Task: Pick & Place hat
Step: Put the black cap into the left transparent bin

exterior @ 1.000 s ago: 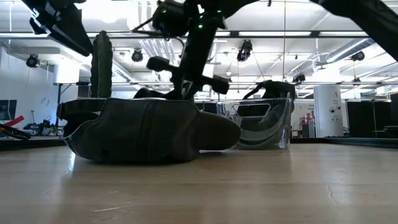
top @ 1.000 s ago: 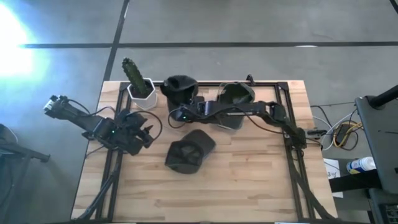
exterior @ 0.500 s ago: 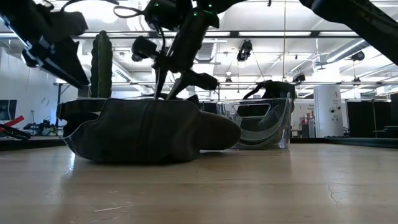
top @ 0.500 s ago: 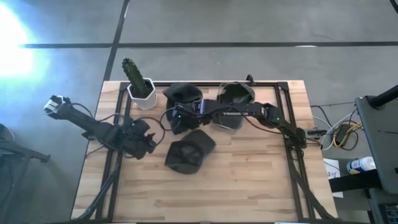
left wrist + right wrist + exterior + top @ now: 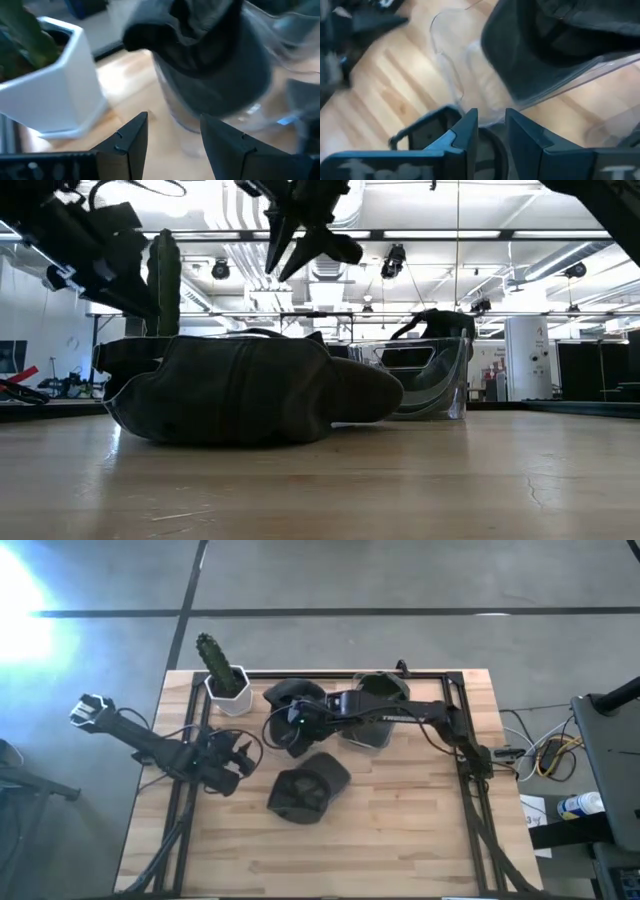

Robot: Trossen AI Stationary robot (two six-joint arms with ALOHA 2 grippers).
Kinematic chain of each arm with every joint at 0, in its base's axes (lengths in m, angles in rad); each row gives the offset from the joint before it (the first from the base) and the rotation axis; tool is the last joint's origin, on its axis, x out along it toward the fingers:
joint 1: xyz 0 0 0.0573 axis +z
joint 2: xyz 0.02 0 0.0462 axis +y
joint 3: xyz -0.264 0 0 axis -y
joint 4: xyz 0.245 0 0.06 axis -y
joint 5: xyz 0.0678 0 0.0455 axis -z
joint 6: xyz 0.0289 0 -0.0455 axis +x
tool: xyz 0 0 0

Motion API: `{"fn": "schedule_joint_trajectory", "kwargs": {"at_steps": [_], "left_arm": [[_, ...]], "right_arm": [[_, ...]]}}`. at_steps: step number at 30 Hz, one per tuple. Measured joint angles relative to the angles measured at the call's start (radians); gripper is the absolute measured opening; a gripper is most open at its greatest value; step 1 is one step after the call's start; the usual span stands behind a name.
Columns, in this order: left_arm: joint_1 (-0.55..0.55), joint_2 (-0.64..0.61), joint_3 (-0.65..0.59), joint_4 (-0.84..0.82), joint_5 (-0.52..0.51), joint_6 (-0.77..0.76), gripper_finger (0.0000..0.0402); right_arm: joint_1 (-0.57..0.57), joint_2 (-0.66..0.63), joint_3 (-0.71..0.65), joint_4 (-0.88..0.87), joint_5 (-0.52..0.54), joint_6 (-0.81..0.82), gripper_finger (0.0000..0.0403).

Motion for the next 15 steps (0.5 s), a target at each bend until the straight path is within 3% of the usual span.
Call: {"fn": "schedule_joint_trajectory", "kwargs": {"at_steps": [3, 7, 10, 15], "left_arm": [[0.033, 0.000, -0.029, 0.000, -0.028, 0.029, 0.0174], [0.063, 0.000, -0.085, 0.000, -0.018, 0.045, 0.0174], [0.075, 0.000, -0.119, 0.000, -0.020, 0.014, 0.0174], [0.082, 0.000, -0.167, 0.037, -0.037, -0.010, 0.0174]], "right_arm": [[-0.002, 0.001, -0.019, 0.001, -0.055, -0.010, 0.0095], [0.015, 0.002, -0.088, 0.076, -0.025, -0.010, 0.0095], [0.031, 0.002, -0.151, 0.196, 0.017, -0.026, 0.0095], [0.033, 0.004, -0.280, 0.401, -0.005, -0.006, 0.0095]]}}
